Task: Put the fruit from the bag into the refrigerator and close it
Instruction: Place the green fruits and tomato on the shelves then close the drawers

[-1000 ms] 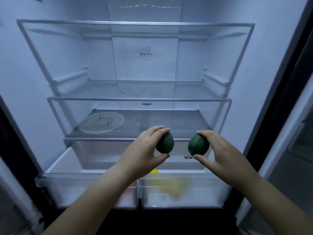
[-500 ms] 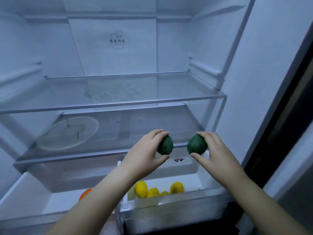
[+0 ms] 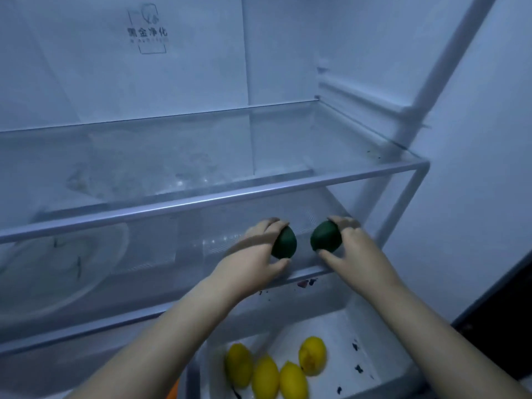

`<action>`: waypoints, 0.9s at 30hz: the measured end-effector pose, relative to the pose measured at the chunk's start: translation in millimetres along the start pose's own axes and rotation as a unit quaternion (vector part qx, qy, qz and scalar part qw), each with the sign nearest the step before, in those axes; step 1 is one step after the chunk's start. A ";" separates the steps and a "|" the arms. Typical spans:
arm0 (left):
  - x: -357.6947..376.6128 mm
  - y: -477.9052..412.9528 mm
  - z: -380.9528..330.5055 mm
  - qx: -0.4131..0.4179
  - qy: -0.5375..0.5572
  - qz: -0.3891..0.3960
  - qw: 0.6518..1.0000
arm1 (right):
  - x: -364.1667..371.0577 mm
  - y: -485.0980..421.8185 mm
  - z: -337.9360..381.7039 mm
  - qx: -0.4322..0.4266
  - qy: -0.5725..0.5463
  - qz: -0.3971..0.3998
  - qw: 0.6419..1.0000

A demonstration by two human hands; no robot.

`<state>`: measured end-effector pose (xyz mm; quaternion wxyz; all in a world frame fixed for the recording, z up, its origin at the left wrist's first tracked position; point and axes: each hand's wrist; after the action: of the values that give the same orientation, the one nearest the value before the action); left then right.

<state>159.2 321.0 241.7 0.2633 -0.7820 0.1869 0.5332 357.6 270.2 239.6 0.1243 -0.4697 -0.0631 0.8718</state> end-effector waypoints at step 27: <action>25.9 -47.8 32.3 -0.023 -0.012 0.009 1.000 | 31.6 -46.2 -13.1 0.034 -0.001 0.008 0.999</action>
<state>172.2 378.2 218.3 0.2426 -0.7794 0.1789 0.5493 359.1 323.2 217.5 0.1334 -0.4650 -0.0304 0.8747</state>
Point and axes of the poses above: each hand's wrist, its own y-axis away from the middle knuckle, its own x-axis out of the palm, z = x × y, and after that the axes turned 5 degrees about -y, right-handed
